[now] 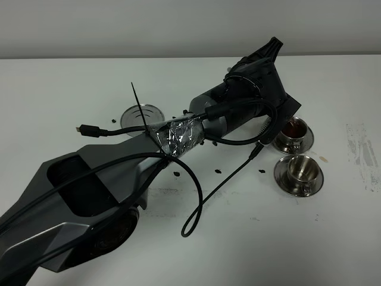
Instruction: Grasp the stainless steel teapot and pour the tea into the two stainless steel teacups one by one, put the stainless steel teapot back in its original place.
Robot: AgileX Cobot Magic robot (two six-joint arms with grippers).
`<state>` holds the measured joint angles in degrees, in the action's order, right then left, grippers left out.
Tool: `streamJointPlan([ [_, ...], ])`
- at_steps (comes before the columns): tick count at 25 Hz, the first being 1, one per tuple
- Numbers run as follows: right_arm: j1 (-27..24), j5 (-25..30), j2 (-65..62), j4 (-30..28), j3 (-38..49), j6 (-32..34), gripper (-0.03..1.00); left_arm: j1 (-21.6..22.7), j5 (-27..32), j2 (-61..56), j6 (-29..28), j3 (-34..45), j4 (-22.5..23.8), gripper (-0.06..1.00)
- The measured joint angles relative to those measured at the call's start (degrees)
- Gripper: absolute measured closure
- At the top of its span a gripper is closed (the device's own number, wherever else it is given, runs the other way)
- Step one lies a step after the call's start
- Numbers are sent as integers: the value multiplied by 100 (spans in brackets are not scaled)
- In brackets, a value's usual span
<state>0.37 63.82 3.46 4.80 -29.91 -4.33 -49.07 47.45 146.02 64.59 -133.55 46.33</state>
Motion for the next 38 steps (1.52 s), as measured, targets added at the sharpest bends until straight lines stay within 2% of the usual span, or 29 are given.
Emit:
streamJointPlan([
  [26, 0, 0, 0, 0, 0, 0, 66, 0, 0, 0, -6, 0, 104, 76],
  [34, 0, 0, 0, 0, 0, 0, 66, 92, 141, 0, -251, 0, -356, 76],
  [38, 0, 0, 0, 0, 0, 0, 66, 189, 244, 0, -558, 0, -538, 76],
])
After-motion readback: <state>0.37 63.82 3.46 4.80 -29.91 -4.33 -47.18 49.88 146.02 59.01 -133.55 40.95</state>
